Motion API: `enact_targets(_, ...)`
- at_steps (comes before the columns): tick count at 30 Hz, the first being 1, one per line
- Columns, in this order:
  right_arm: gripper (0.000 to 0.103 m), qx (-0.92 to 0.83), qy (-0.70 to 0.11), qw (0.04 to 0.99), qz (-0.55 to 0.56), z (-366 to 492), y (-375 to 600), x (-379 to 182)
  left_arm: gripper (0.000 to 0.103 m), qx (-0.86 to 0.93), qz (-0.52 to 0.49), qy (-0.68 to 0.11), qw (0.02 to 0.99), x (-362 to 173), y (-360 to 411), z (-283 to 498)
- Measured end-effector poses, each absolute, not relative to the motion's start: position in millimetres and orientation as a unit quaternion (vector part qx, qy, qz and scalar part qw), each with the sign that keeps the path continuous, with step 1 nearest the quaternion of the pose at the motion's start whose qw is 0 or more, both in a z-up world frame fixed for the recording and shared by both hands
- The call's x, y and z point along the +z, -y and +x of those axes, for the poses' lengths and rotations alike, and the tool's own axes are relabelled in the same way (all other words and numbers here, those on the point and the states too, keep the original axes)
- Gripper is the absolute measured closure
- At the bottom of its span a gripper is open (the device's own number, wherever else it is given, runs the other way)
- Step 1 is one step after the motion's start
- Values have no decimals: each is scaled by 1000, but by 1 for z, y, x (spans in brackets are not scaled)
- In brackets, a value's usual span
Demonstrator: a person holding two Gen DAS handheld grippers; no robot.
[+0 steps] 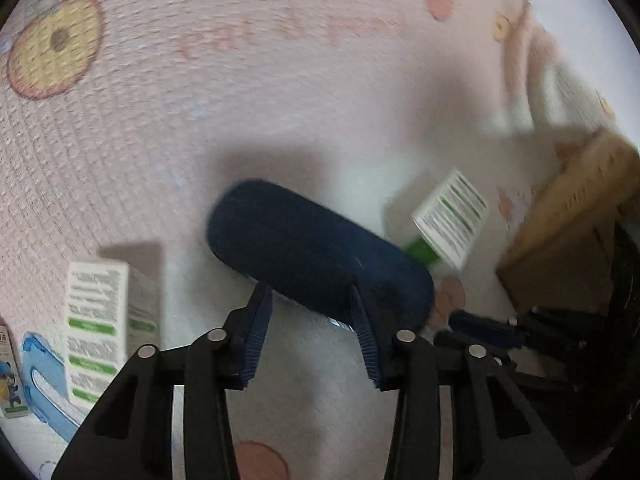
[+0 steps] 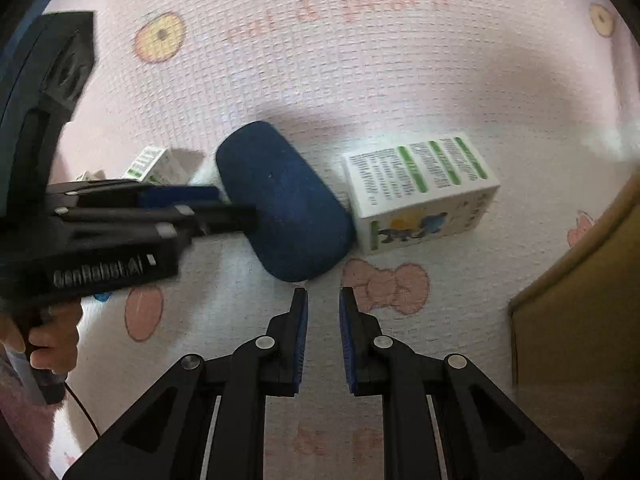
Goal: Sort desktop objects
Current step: 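Move the left gripper down around the navy glasses case, then close the left gripper on the navy glasses case and lift it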
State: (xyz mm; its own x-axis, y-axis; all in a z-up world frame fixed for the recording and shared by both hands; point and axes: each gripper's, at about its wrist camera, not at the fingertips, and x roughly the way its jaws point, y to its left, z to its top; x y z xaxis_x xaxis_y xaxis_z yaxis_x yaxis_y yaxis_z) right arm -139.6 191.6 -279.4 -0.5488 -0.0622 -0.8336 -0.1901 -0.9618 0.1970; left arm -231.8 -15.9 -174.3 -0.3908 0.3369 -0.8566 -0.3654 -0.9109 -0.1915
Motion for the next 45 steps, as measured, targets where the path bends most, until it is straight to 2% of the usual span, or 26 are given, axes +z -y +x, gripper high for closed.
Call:
enact_targets(2, 90, 867, -148, 34, -475, -143, -195, -281, 39, 833, -517, 13, 197, -174, 27, -247)
enact_targets(4, 87, 860, -165, 32, -481, -146, -202, -284, 37, 836, -516, 26, 185, -174, 36, -260)
enact_targets(7, 64, 861, -188, 25, -472, -145, -209, -281, 37, 837, -520, 49, 165, -181, 43, -281)
enact_targets(8, 51, 863, -189, 24, -468, -144, -209, -280, 37, 838, -517, 62, 164, -183, 48, -286)
enact_targets(9, 47, 866, -188, 22, -462, -143, -210, -279, 37, 844, -507, 68, 159, -182, 51, -288)
enact_targets(18, 46, 871, -173, -3, -460, -154, -201, -294, 37, 848, -497, 26, 185, -181, 22, -282)
enact_targets(32, 49, 875, -170, 18, -452, -121, -208, -283, 37, 817, -530, 55, 222, -191, 16, -205)
enact_targets(39, 49, 884, -125, 10, -449, -106, -190, -262, 37, 796, -555, 119, 213, -188, 35, -151)
enact_targets(45, 49, 876, -135, -30, -462, -80, -179, -259, 37, 807, -565, 57, 165, -183, 21, -106)
